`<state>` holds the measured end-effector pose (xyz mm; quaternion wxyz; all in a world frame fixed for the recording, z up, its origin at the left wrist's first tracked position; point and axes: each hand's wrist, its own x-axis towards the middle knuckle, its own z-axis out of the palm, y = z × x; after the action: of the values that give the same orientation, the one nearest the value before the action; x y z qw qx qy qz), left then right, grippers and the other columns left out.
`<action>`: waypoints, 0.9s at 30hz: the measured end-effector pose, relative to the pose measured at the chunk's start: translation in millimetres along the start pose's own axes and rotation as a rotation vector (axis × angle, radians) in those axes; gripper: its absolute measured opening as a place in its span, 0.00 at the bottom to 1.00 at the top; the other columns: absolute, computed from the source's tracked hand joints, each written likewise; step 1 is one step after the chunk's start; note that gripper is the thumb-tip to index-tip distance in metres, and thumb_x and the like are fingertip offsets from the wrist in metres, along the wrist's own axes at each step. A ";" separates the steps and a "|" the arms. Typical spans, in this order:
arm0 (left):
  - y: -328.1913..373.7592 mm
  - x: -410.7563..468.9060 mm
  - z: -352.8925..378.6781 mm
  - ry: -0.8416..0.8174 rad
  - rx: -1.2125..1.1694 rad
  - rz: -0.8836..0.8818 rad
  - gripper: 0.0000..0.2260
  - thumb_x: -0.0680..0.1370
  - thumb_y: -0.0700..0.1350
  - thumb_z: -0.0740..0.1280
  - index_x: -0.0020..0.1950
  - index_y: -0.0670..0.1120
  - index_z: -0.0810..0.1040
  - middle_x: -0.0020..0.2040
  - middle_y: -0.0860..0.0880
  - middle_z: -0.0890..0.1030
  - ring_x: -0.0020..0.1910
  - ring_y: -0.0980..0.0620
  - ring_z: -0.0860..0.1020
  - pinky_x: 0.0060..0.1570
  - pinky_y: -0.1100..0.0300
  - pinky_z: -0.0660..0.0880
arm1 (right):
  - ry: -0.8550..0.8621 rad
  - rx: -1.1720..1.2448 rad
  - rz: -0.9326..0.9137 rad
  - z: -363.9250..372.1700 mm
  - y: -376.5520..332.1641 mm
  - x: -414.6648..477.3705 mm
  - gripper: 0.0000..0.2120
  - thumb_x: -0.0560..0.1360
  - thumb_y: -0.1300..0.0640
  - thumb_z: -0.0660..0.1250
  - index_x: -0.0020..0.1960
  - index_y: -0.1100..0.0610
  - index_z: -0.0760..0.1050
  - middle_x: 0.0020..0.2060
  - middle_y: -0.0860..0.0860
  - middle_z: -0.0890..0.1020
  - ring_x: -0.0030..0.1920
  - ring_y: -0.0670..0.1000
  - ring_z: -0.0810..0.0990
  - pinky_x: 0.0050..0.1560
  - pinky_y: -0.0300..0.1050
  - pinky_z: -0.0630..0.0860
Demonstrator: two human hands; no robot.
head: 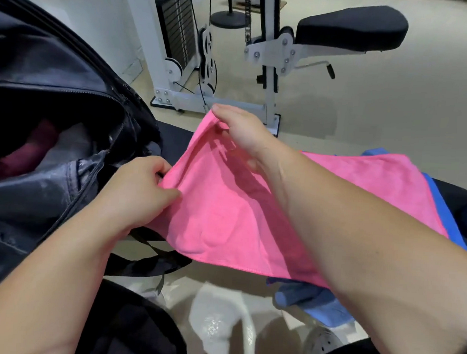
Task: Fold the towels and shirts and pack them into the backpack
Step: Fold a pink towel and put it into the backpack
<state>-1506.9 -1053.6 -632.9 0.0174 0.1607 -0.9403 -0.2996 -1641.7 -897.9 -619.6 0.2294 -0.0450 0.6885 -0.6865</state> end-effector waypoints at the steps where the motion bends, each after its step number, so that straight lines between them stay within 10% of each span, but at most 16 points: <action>1: 1.4 -2.2 -2.5 0.007 0.005 0.015 0.07 0.69 0.44 0.74 0.42 0.54 0.79 0.35 0.52 0.82 0.36 0.49 0.81 0.38 0.51 0.79 | -0.023 0.058 0.015 4.9 -0.7 1.8 0.09 0.83 0.51 0.62 0.54 0.53 0.78 0.34 0.48 0.81 0.28 0.41 0.79 0.28 0.35 0.72; 4: 7.5 -9.5 -3.9 -0.006 -0.023 0.069 0.08 0.70 0.43 0.73 0.44 0.56 0.80 0.33 0.53 0.80 0.33 0.51 0.78 0.34 0.55 0.74 | -0.033 0.104 0.044 15.4 0.1 10.2 0.12 0.84 0.48 0.60 0.48 0.52 0.78 0.25 0.43 0.76 0.21 0.38 0.73 0.28 0.38 0.67; 9: 19.2 -15.3 10.6 -0.120 -0.202 0.089 0.16 0.71 0.35 0.70 0.49 0.56 0.82 0.32 0.49 0.78 0.25 0.57 0.72 0.29 0.60 0.71 | 0.004 0.063 0.077 4.7 7.8 12.7 0.17 0.79 0.39 0.62 0.57 0.49 0.78 0.48 0.45 0.80 0.41 0.47 0.75 0.47 0.46 0.71; 27: 149.7 -47.7 121.5 -0.614 -0.534 0.307 0.29 0.71 0.28 0.66 0.68 0.52 0.76 0.44 0.51 0.75 0.29 0.57 0.71 0.33 0.62 0.70 | 0.234 -0.073 -0.009 -167.3 2.1 -40.3 0.07 0.81 0.52 0.66 0.53 0.55 0.78 0.34 0.48 0.79 0.28 0.45 0.76 0.32 0.38 0.70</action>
<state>-1521.1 -855.8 -644.3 -0.1777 -0.0876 -0.8043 -0.5602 -1668.4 -727.9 -619.4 0.1426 0.0240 0.7350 -0.6625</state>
